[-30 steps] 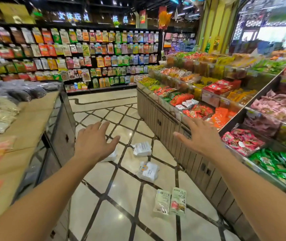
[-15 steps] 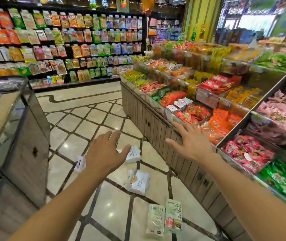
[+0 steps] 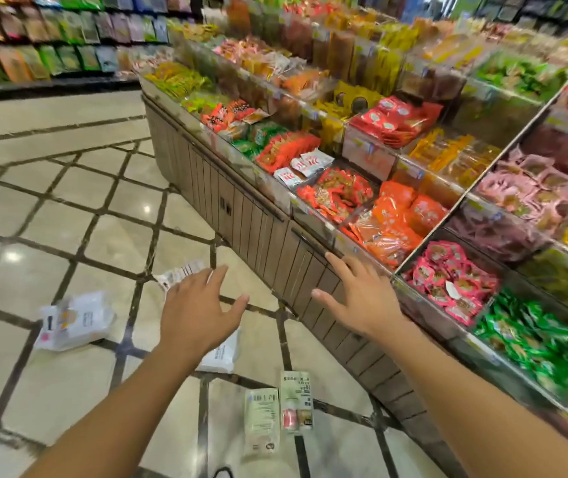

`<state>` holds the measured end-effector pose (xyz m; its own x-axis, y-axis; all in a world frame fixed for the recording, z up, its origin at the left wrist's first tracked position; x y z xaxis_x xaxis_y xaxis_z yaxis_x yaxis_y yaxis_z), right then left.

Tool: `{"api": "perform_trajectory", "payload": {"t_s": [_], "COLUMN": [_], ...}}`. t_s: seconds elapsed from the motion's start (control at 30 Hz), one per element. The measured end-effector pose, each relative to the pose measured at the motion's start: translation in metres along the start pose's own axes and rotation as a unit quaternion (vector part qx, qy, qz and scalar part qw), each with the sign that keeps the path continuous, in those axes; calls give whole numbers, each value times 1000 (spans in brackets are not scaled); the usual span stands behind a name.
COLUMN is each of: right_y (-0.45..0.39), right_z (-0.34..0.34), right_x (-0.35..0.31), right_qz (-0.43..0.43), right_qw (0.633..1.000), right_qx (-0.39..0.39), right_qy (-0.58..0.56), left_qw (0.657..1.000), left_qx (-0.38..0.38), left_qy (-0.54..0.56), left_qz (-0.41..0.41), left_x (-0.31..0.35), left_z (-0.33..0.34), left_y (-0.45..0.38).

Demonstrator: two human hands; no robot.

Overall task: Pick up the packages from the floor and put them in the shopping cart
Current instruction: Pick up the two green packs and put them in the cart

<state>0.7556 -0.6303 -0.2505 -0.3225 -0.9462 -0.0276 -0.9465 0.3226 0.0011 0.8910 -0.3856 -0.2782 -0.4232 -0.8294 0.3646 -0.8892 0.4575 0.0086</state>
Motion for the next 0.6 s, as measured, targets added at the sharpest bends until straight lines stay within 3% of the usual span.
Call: {"api": "perform_trajectory", "payload": {"t_s": [0.33, 0.6], "right_y": [-51, -43], "right_z": [116, 332], "right_x": [12, 27], "right_qz": [74, 116], "right_qw": [993, 969], "right_qx": [-64, -138], "right_qy": [-70, -167], "left_qw": [997, 972], "left_qx": [-75, -213], "left_qy": [19, 23], "left_qz": [-24, -92], "left_x": [-28, -69], "left_z": [100, 293], "left_y": [-91, -95]}}
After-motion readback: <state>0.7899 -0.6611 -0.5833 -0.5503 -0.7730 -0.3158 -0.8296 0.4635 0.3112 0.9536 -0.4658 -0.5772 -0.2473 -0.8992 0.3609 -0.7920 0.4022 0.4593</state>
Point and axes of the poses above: each hand's wrist, its own y-axis away from the middle knuckle, its own z-axis out of the palm, x = y × z, the point moved 1 cm from there along -y, towards the middle knuckle, and after that the axes turned 6 degrees about -z, right-handed, at the moved point
